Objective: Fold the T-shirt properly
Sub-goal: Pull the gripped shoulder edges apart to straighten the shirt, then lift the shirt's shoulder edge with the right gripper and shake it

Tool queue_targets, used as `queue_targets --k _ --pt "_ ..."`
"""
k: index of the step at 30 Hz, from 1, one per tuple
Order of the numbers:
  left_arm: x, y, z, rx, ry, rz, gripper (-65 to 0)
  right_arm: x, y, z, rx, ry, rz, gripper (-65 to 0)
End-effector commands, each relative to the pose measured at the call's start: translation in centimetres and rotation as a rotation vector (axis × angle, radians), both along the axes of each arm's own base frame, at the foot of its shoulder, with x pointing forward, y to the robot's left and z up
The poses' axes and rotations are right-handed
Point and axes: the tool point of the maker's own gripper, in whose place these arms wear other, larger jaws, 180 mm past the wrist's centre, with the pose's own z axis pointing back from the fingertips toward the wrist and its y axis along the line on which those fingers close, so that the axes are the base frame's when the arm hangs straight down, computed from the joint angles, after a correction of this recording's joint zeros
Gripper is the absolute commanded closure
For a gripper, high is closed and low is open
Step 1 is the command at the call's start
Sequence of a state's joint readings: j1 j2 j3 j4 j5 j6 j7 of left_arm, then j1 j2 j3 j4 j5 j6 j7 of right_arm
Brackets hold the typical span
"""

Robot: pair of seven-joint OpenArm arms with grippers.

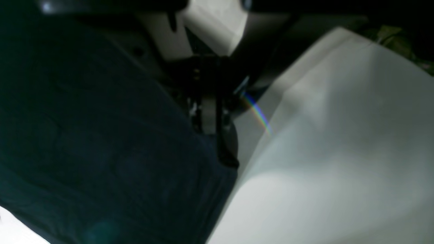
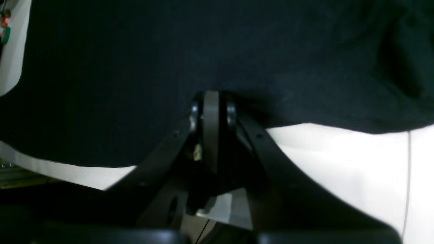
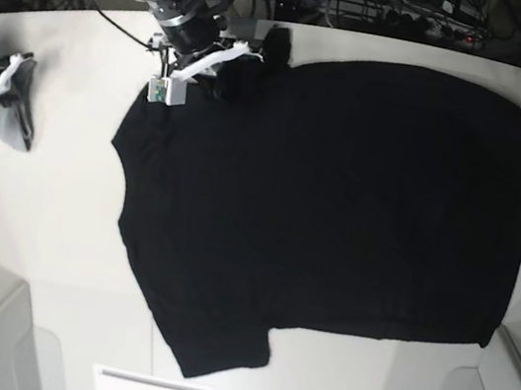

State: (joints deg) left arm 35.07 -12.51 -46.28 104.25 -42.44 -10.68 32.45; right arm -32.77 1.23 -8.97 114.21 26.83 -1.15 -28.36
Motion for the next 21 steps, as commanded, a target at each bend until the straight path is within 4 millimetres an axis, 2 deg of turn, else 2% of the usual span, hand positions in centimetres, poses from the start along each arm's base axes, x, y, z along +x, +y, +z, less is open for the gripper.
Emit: queue_targets --k 1,5,15,21 --pt "0.7 0.4 1.1 0.025 -0.038 -0.006 0.0 0.8 0.0 1.1 0.013 -0.045 -0.008 0.0" --pt "0.9 0.4 1.2 0.024 -0.044 -0.004 0.0 1.7 0.1 1.4 0.009 -0.049 0.008 0.0" --pt "3.2 -0.3 1.0 -0.031 -0.021 -0.019 0.0 3.9 0.2 2.4 0.006 -0.09 0.016 0.0" --pt "3.8 0.4 0.9 0.052 0.006 0.001 0.0 5.2 -1.8 2.7 -0.019 -0.11 -0.034 0.0"
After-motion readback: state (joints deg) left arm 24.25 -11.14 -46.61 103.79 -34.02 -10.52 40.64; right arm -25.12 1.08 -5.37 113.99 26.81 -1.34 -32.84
